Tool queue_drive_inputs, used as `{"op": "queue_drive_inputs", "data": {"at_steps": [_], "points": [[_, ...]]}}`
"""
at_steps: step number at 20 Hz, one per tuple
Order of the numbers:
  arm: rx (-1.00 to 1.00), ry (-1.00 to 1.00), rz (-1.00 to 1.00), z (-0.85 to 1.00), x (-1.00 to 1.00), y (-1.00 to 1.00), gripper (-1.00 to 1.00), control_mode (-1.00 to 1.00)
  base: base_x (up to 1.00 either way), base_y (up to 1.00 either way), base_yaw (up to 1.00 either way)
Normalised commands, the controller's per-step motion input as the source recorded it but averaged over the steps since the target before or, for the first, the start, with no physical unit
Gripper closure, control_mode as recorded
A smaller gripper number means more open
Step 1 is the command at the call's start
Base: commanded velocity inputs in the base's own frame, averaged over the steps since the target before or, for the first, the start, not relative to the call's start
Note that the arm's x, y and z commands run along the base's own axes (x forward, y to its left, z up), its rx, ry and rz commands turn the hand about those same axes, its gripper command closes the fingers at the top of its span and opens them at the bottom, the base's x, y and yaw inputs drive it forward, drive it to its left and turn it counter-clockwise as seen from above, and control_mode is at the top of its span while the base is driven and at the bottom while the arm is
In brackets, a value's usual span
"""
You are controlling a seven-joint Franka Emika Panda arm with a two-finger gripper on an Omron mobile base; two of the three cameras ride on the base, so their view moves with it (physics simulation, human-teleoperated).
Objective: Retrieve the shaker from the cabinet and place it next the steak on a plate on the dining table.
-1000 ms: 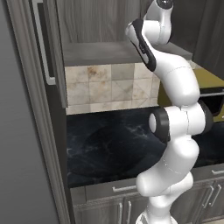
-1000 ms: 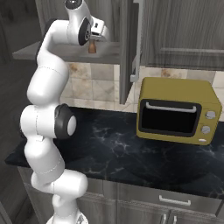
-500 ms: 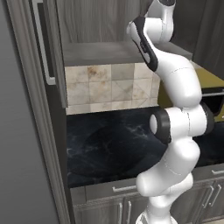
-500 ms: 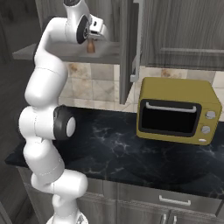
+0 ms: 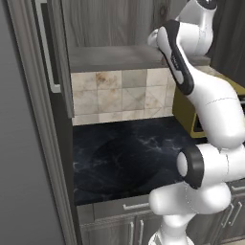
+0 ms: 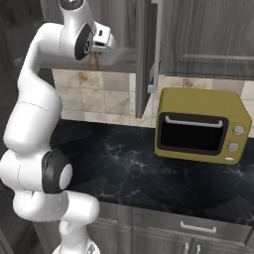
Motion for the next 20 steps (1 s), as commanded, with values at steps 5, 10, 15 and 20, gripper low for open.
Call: {"op": "queue_drive_inputs", "data": {"at_steps": [5,10,15,20], "points": [[0.00,-0.10,0.09,-0.19,-1.00,0.00,1.00,-1.00,0.00,0.00,0.00],[0.00,-0.09,0.10,-0.02,-1.00,0.00,1.00,-1.00,0.00,0.00,0.00],[0.00,-0.03,0.09,-0.03,-1.00,0.00,1.00,-1.00,0.00,0.00,0.00],[0.00,0.00,0.04,-0.01,-1.00,0.00,1.00,-1.00,0.00,0.00,0.00]]}}
